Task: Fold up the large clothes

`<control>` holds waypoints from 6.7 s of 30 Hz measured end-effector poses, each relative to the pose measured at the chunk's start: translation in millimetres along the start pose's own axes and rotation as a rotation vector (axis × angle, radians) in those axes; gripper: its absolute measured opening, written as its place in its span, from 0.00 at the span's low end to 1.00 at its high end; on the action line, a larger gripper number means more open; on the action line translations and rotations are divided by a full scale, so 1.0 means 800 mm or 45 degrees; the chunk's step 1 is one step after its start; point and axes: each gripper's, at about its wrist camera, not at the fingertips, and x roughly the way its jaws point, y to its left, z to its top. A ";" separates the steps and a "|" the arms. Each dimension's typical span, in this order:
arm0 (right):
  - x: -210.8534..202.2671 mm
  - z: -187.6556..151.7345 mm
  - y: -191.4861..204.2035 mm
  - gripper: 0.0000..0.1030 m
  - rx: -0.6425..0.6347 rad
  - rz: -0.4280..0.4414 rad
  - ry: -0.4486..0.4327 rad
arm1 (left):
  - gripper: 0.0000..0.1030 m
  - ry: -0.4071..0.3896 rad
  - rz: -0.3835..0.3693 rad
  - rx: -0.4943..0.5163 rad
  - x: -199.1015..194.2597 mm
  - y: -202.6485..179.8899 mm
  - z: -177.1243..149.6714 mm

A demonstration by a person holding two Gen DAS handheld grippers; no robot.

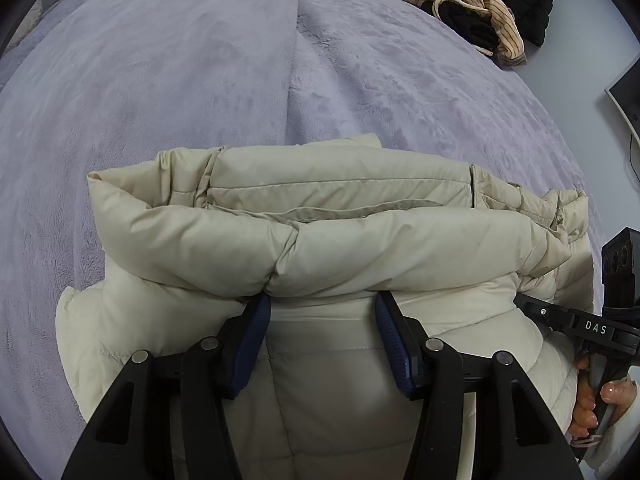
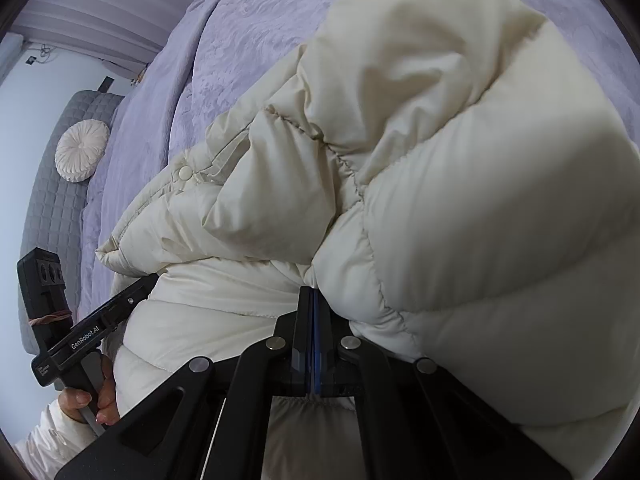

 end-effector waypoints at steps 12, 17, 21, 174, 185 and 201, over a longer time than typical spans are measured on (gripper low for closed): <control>-0.061 0.018 -0.007 0.03 0.229 -0.035 -0.105 | 0.55 -0.013 0.061 -0.081 -0.080 0.030 0.012; -0.103 0.002 0.011 0.06 0.207 -0.121 -0.126 | 0.76 -0.044 0.128 -0.118 -0.138 0.056 -0.007; -0.128 -0.026 0.036 0.58 0.166 -0.130 -0.123 | 0.99 -0.099 0.188 -0.157 -0.174 0.070 -0.033; -0.046 -0.017 -0.140 0.01 0.466 0.349 -0.058 | 0.76 0.246 -0.833 0.155 -0.058 -0.304 -0.053; -0.185 0.019 -0.199 0.63 0.543 0.421 -0.343 | 0.76 0.252 -0.827 0.231 -0.059 -0.301 -0.042; -0.062 0.092 -0.160 0.06 0.342 0.467 0.157 | 0.76 0.310 -0.812 0.571 -0.023 -0.364 -0.101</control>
